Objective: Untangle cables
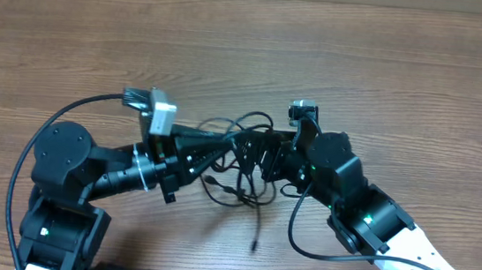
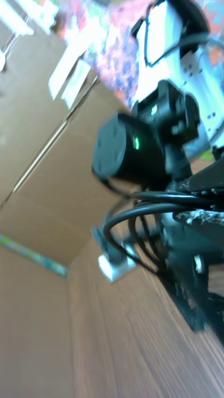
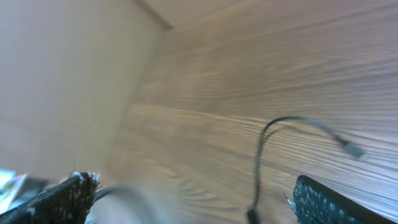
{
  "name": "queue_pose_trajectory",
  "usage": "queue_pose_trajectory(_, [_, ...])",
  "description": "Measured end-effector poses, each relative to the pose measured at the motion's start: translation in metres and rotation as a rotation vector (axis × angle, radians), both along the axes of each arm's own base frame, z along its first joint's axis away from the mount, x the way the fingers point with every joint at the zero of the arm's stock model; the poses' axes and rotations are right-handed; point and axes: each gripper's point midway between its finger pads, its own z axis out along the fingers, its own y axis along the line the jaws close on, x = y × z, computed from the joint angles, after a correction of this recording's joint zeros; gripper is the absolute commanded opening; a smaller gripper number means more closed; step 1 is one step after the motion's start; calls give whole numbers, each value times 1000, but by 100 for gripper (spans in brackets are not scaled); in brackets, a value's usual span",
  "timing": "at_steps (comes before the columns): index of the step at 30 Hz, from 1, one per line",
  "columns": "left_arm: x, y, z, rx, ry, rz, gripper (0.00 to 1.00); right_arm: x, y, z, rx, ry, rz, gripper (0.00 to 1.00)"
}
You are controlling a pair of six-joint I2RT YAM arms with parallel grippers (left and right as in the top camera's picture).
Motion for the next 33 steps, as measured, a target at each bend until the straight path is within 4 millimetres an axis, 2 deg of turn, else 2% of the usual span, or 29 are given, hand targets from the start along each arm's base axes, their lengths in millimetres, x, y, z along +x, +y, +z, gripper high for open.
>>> queue_pose_trajectory(3, [-8,-8,4,-15,-2,-44,4,9,-16,-28,-84,72,-112,100])
queue_pose_trajectory(6, [-11,-11,12,-31,-34,-71,4,13,-41,-61,-187,169,-253,100])
queue_pose_trajectory(9, [-13,-12,26,-56,-106,-88,4,5,-76,-93,-331,270,-393,100])
queue_pose_trajectory(12, [-16,-11,38,-72,-168,-96,4,-6,-108,-113,-458,333,-498,100])
queue_pose_trajectory(16, [-9,-2,42,-77,-189,-56,4,-16,-137,-121,-562,361,-597,100])
queue_pose_trajectory(18, [-1,7,44,-80,-182,-14,4,-18,-143,-122,-584,363,-618,100])
queue_pose_trajectory(22, [17,32,47,-88,-166,89,4,-21,-159,-124,-632,378,-664,100])
queue_pose_trajectory(33, [47,103,53,-76,-181,357,4,-19,-190,-128,-642,446,-764,100])
